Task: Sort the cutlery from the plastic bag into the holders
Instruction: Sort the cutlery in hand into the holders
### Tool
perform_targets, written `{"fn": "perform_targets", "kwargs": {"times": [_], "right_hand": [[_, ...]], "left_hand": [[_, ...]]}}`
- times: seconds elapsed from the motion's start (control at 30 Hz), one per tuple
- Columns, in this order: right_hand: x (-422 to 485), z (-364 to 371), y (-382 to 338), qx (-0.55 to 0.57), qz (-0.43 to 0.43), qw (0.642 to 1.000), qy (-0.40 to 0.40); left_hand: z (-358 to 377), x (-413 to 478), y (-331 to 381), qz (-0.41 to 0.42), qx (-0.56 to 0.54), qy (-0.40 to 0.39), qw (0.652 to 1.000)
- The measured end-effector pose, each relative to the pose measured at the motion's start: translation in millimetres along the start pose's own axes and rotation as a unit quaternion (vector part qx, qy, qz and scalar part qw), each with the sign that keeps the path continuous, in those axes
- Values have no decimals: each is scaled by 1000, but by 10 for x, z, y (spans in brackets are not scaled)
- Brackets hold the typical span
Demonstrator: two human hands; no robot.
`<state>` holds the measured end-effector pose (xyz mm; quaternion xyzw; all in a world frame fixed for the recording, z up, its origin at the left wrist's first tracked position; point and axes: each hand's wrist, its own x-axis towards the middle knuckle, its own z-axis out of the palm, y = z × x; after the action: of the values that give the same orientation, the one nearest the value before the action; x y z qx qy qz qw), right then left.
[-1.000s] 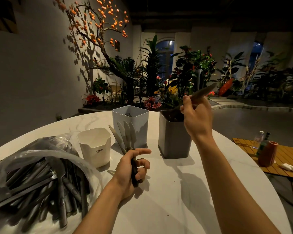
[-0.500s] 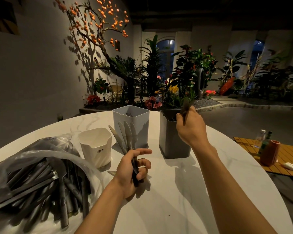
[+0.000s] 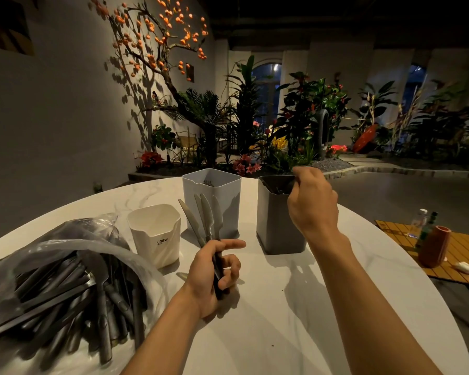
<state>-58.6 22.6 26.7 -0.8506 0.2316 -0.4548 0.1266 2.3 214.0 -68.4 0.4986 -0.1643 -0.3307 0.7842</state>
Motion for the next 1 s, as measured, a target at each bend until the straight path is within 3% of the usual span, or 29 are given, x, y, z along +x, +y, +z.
{"fn": "perform_targets", "kwargs": {"times": [0.07, 0.13, 0.2, 0.3, 0.33, 0.4, 0.47, 0.53, 0.73, 1.0], "right_hand": [[-7, 6, -13, -52, 43, 993, -100], [-14, 13, -31, -51, 61, 987, -138], [-29, 1, -77, -24, 52, 992, -116], [-67, -10, -273, 72, -24, 997, 10], [-78, -17, -361, 97, -44, 994, 12], [-116, 10, -534, 104, -40, 985, -128], [-228, 107, -670, 77, -5, 945, -318], [-367, 241, -728, 81, 37, 913, -398], [-462, 394, -665, 244, 118, 895, -354], [-390, 294, -594, 295, 131, 873, -366]], "left_hand": [[0, -1, 7, -2, -3, -4, 1000], [-2, 1, 12, -2, -6, -5, 1000], [-2, 3, 10, 0, -3, -6, 1000], [-2, 10, 0, 0, 14, 4, 1000], [0, 13, -1, -3, 14, 4, 1000], [0, 9, 2, -8, 9, 1, 1000], [-6, 3, 4, -12, 10, -2, 1000], [4, -4, 0, -22, 27, 9, 999], [24, -21, 18, -19, 10, 16, 1000], [-3, 2, 2, -2, 61, -20, 998]]}}
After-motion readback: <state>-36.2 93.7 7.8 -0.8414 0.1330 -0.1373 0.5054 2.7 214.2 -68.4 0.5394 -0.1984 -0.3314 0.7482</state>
